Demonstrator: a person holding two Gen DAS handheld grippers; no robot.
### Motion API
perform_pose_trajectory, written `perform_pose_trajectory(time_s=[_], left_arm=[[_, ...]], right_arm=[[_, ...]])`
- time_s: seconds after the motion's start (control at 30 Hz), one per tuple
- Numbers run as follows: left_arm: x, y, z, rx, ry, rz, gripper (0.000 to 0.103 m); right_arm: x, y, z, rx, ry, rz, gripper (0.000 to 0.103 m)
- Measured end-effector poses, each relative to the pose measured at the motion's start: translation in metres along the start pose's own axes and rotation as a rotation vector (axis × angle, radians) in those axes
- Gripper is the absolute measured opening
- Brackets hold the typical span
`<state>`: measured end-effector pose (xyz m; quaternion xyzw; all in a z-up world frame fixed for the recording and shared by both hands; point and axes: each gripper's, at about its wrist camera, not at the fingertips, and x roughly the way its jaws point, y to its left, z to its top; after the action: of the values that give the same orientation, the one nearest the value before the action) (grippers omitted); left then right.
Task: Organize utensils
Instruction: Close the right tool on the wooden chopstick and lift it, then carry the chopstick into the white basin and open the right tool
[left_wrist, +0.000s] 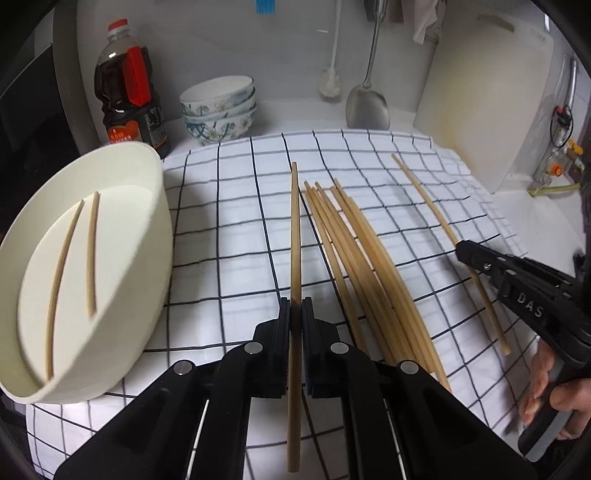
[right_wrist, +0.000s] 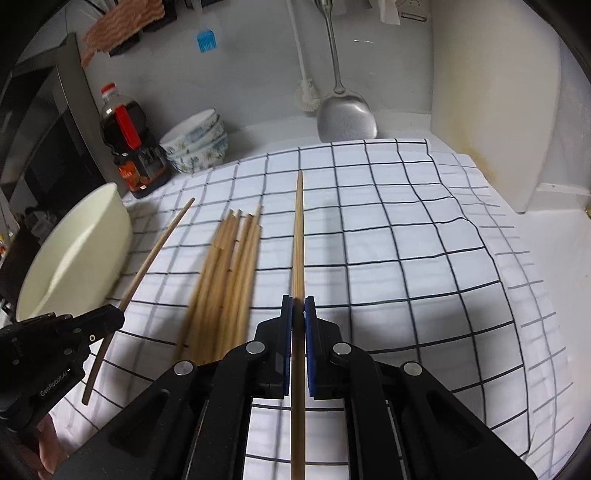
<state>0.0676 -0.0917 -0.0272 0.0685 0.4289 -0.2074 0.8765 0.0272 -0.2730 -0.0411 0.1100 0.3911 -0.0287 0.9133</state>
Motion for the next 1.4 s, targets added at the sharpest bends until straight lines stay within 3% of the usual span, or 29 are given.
perform_pose_trajectory(time_s=[0.23, 0.6, 0.87, 1.1, 1.4], left_arm=[[-0.049, 0.038, 0.021, -0.025, -0.073, -0.029, 0.007], [-0.087, 0.159, 0.020, -0.121, -0.147, 0.162, 0.007], [-0.076, 0.226, 0.006, -0.207, -0.133, 0.214, 0.007], [-0.055, 0.251, 0.001, -0.248, -0.090, 0.195, 0.007], [-0.038, 0.255, -0.002, -0.247, -0.078, 0.199, 0.007]], right_arm=[[-0.017, 0.052, 0.023, -0.012, -0.055, 0.085, 0.006], [0.002, 0.187, 0.063, -0.121, -0.071, 0.232, 0.006], [0.040, 0.269, 0.070, -0.196, -0.012, 0.284, 0.006], [0.075, 0.299, 0.063, -0.213, 0.070, 0.252, 0.006], [0.094, 0.299, 0.056, -0.213, 0.105, 0.203, 0.006]])
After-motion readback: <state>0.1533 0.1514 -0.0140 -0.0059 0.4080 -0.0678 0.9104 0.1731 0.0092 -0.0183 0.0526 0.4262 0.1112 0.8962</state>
